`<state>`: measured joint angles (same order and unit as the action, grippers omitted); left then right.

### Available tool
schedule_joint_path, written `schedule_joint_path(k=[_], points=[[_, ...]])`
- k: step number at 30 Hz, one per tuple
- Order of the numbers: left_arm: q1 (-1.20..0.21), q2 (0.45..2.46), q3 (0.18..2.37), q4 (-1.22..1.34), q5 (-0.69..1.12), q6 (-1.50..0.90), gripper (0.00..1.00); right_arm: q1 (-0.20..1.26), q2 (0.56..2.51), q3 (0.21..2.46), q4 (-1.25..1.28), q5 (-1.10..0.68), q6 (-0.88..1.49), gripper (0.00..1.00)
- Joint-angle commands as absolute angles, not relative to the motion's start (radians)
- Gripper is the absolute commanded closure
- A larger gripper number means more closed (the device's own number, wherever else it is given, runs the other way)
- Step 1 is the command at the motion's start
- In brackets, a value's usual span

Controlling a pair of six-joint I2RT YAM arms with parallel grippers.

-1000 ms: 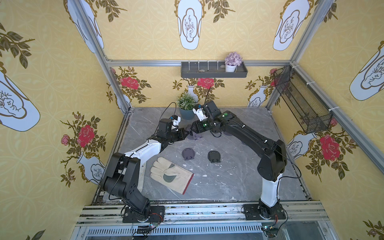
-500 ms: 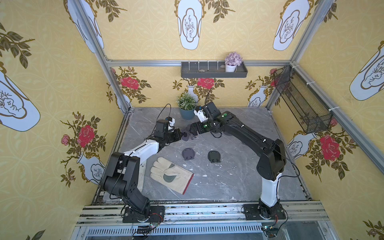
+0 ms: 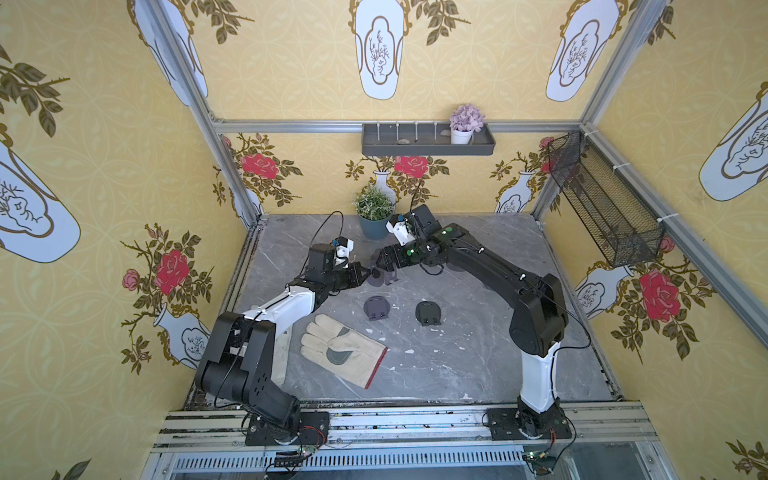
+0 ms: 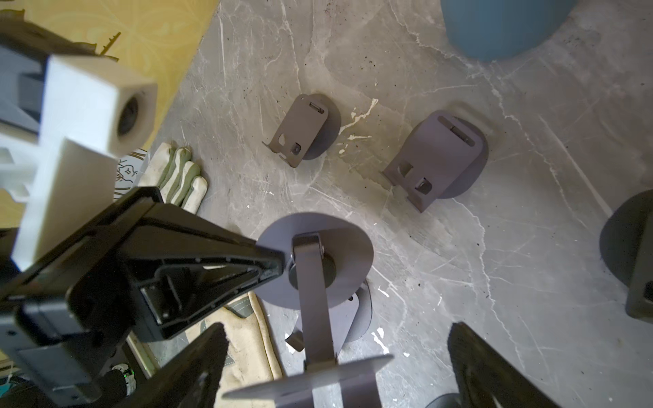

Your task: Open the phone stand

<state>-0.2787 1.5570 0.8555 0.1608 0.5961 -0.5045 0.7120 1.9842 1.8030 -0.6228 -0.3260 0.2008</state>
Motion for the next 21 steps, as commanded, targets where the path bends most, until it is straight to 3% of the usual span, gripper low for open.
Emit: schedule_joint_path(k=[1,8,15,18,21], points=[[-0.269,1.545,0.819,0.277,0.694,-0.531,1.0,0.704,1.979,1.793,-0.573,-0.375,0.212,0.02],[-0.249,1.538,0.772,0.402,0.751,-0.605,1.0,0.706,1.965,1.769,-0.573,-0.395,0.207,0.03],[-0.248,1.553,0.782,0.431,0.749,-0.638,1.0,0.713,1.968,1.776,-0.592,-0.39,0.189,0.11],[-0.25,1.561,0.785,0.446,0.752,-0.652,1.0,0.715,1.97,1.779,-0.594,-0.39,0.181,0.22],[-0.249,1.562,0.785,0.451,0.75,-0.655,1.0,0.719,1.973,1.788,-0.599,-0.377,0.178,0.41]])
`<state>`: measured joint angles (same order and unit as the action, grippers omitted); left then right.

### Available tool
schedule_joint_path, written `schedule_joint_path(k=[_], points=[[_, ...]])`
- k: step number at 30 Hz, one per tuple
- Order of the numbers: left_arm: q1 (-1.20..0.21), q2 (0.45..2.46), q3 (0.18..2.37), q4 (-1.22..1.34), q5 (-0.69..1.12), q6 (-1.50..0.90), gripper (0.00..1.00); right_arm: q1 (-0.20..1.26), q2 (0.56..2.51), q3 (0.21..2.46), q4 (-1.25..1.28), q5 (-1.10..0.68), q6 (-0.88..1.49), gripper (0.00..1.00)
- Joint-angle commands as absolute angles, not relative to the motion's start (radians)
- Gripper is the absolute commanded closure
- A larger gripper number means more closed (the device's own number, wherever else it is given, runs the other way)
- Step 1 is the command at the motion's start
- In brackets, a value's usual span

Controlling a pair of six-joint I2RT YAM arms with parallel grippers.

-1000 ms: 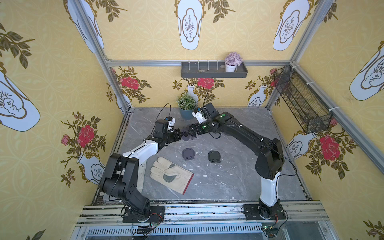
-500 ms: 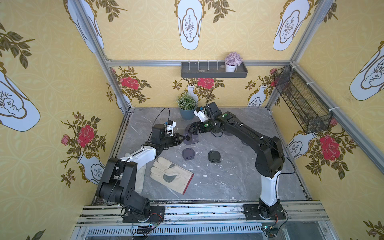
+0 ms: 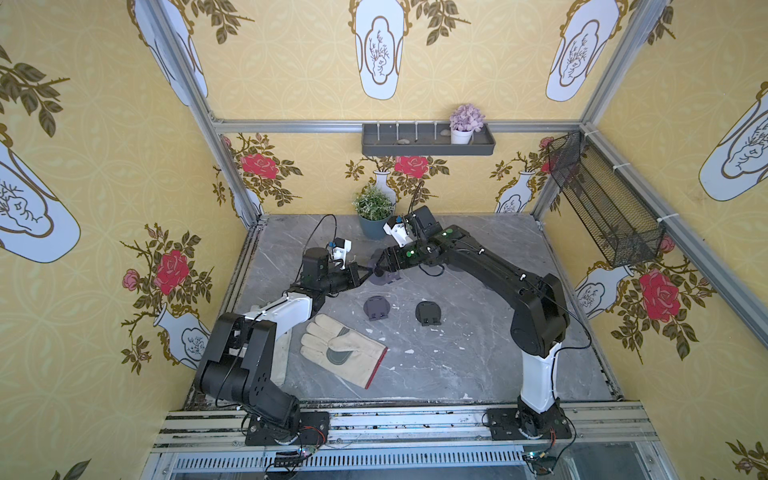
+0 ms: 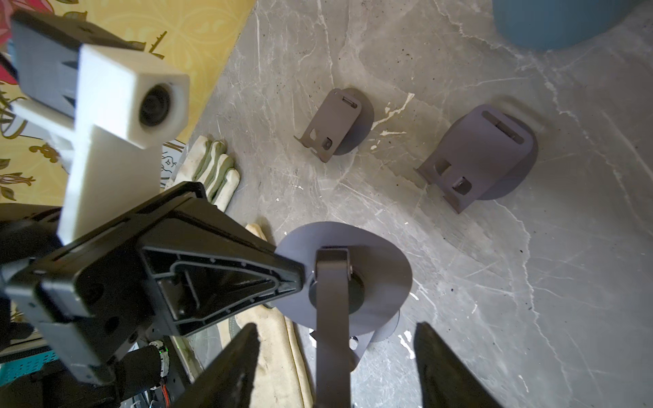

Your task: Open the phone stand

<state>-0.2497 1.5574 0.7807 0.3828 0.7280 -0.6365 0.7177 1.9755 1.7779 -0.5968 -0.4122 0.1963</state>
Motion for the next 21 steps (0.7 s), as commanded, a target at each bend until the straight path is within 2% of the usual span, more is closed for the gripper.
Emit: schedule_joint_path(k=[1,4,10,11,12,13,14,21], points=[[-0.248,1.562,0.785,0.452,0.75,-0.656,1.0,0.719,1.974,1.788,-0.598,-0.375,0.179,0.44],[-0.248,1.562,0.782,0.455,0.749,-0.658,1.0,0.723,1.976,1.792,-0.6,-0.362,0.179,0.55],[-0.248,1.557,0.774,0.469,0.749,-0.661,0.99,0.723,1.981,1.799,-0.606,-0.351,0.178,0.58],[-0.249,1.554,0.775,0.465,0.742,-0.661,0.74,0.722,1.983,1.801,-0.609,-0.347,0.178,0.58],[-0.249,1.549,0.777,0.447,0.725,-0.661,0.4,0.721,1.981,1.8,-0.61,-0.343,0.177,0.58],[-0.249,1.539,0.779,0.422,0.698,-0.661,0.1,0.718,1.98,1.801,-0.613,-0.338,0.178,0.58],[-0.248,1.525,0.777,0.411,0.667,-0.656,0.01,0.714,1.979,1.799,-0.615,-0.333,0.178,0.58],[-0.248,1.433,0.771,0.334,0.549,-0.605,0.01,0.683,1.965,1.793,-0.634,-0.304,0.18,0.58]])
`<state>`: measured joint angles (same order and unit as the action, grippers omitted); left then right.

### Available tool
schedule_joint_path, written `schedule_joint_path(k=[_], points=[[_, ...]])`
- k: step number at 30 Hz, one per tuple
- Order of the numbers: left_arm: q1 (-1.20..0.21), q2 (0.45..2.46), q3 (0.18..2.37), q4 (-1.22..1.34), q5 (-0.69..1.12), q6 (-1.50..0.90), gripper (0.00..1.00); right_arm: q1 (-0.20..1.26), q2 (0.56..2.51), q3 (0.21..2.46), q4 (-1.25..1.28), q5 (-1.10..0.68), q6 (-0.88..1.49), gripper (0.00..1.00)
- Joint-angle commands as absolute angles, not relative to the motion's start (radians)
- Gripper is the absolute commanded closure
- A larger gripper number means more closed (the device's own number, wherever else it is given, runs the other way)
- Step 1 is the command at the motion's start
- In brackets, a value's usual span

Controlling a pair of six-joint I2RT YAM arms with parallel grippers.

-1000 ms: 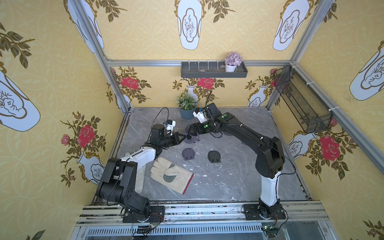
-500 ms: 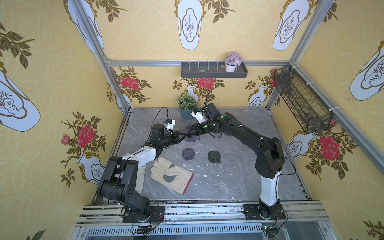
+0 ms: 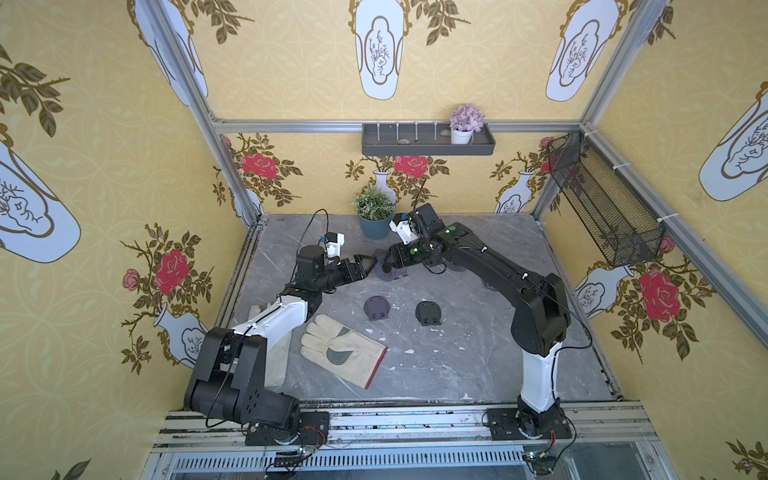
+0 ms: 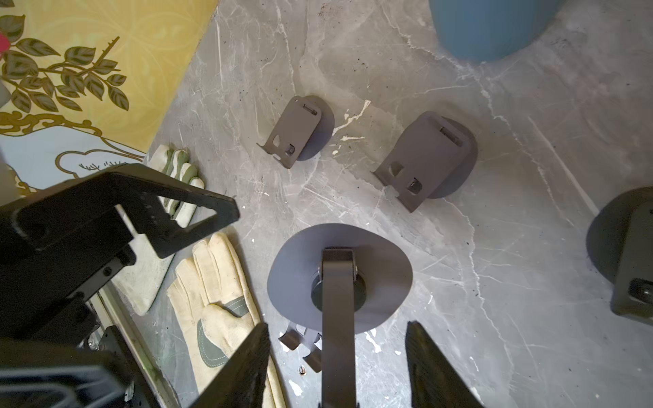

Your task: Open the phone stand

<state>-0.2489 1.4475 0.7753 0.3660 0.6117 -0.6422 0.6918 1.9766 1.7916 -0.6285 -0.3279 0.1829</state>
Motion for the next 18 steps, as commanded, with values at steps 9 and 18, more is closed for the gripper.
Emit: schedule_joint_path(k=[9,18], points=[[-0.249,1.39,0.743,0.307,0.537,-0.588,0.01,0.607,1.969,1.871,-0.716,-0.219,0.177,0.58],[-0.248,1.377,0.723,0.304,0.548,-0.589,0.01,0.523,2.003,2.018,-0.82,-0.134,0.147,0.58]])
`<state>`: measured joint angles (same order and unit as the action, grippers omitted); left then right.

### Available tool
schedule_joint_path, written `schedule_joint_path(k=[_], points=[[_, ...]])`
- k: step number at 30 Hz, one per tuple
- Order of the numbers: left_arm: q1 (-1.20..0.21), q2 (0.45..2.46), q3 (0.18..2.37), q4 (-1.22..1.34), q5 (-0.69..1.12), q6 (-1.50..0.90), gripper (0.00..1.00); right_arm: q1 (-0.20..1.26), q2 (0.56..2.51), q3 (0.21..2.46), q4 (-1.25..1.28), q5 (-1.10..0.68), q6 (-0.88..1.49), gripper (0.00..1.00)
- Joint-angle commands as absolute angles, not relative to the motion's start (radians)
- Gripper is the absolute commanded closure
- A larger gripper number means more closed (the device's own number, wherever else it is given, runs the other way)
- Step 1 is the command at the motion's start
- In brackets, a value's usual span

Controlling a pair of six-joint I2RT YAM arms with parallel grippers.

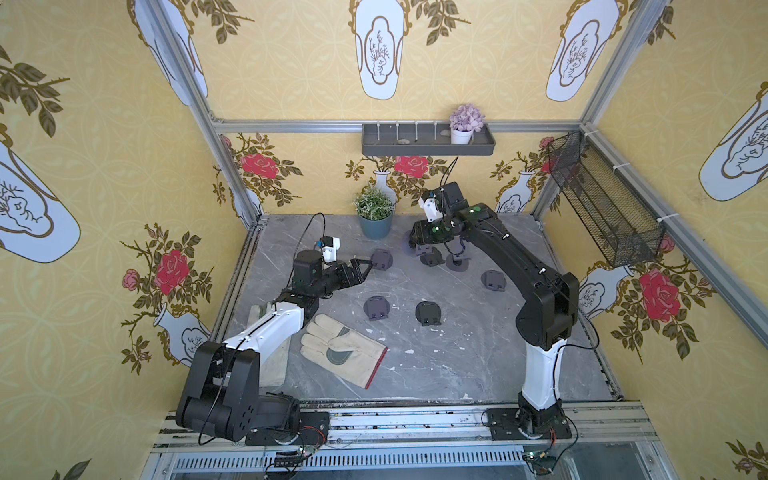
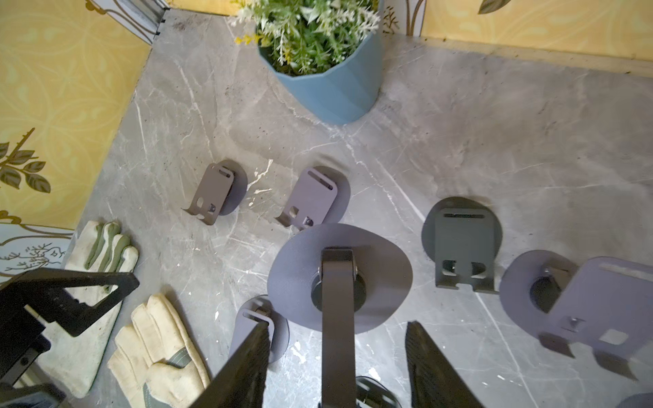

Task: Open the phone stand
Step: Open the phone stand, then place the phone stand at the center of the board.

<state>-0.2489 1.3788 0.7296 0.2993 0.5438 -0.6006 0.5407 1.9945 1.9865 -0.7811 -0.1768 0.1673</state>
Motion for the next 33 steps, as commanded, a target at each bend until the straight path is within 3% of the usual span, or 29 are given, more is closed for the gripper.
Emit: schedule_joint_path(k=[1,33], points=[[-0.248,1.377,0.723,0.304,0.55,-0.589,0.01,0.516,2.005,2.031,-0.829,-0.122,0.141,0.58],[-0.336,1.542,0.856,0.311,0.55,-0.595,0.01,0.131,2.15,2.193,-0.95,0.105,0.178,0.58]])
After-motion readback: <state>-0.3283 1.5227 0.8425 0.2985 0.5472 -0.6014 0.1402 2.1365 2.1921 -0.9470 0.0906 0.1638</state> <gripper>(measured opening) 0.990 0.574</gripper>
